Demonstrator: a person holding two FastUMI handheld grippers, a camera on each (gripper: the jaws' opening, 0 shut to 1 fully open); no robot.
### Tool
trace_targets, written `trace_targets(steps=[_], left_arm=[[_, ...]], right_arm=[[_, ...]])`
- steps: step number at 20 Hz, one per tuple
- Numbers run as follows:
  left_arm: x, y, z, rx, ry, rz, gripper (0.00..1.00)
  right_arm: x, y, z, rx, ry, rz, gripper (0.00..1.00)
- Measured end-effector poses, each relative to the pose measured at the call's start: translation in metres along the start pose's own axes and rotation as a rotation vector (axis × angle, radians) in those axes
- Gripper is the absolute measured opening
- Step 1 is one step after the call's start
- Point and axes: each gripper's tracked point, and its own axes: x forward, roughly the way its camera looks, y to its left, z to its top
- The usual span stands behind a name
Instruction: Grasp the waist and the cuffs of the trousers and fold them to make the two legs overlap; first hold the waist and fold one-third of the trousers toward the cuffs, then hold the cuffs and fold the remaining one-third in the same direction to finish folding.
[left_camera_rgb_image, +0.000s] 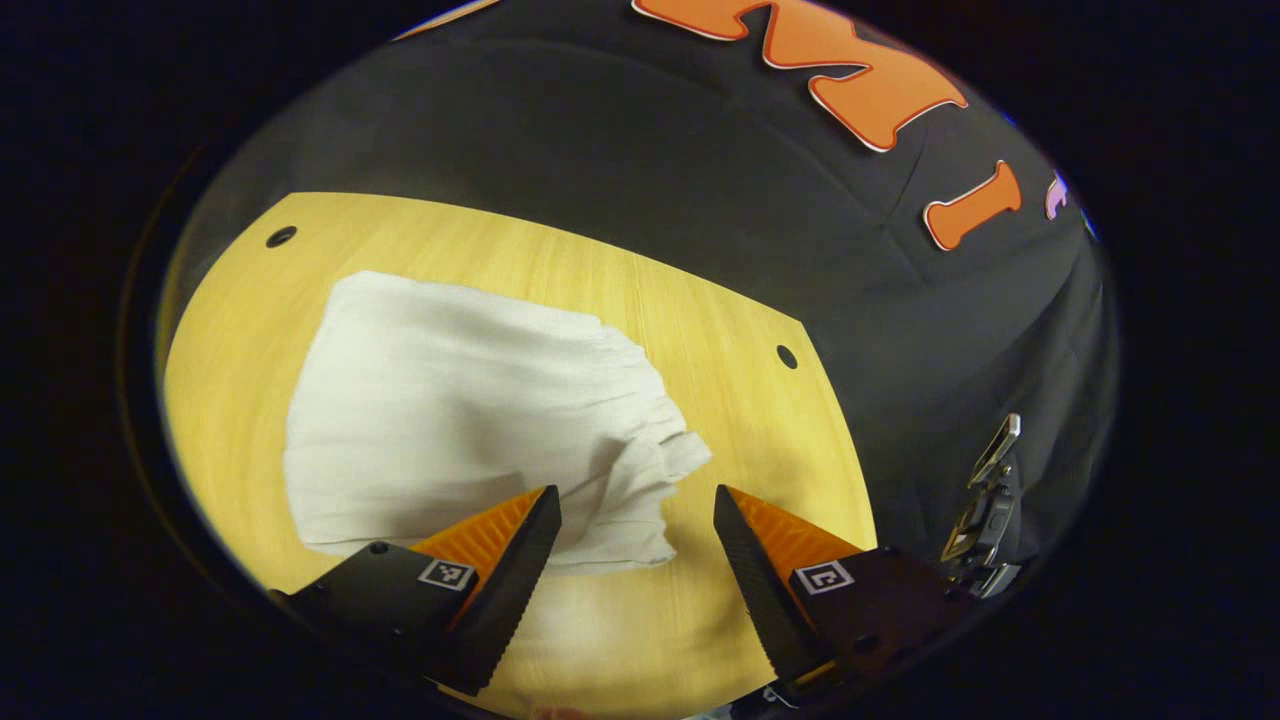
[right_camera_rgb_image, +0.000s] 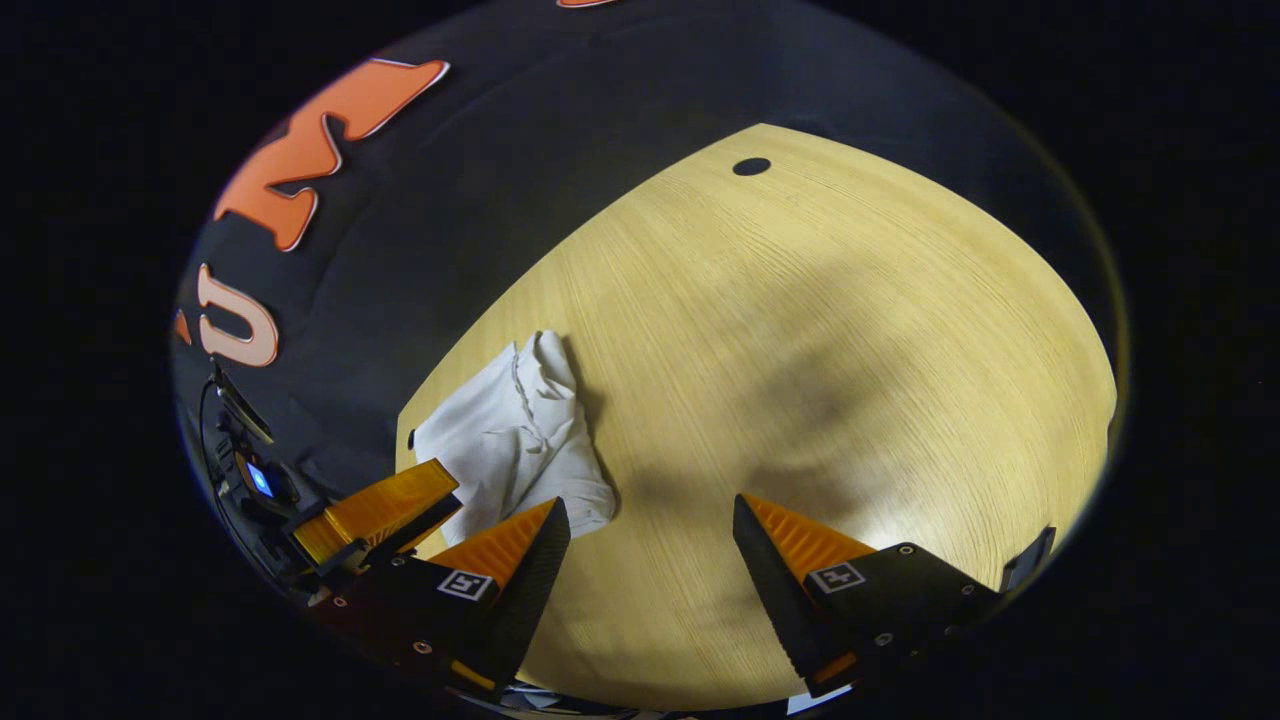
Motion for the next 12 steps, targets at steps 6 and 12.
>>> trace_targets(steps=[6, 12], left_arm=[[-0.060, 0.071, 0.041, 0.096, -0.188, 0.148, 1.00], [-0.114, 0.121, 0.087, 0.148, -0.402, 0.283, 1.00]], right_arm=[[-0.024, 0.047, 0.022, -0.177, -0.115, 0.006, 0.99], [-0.057, 0.103, 0.050, -0.367, -0.327, 0.055, 0.98]])
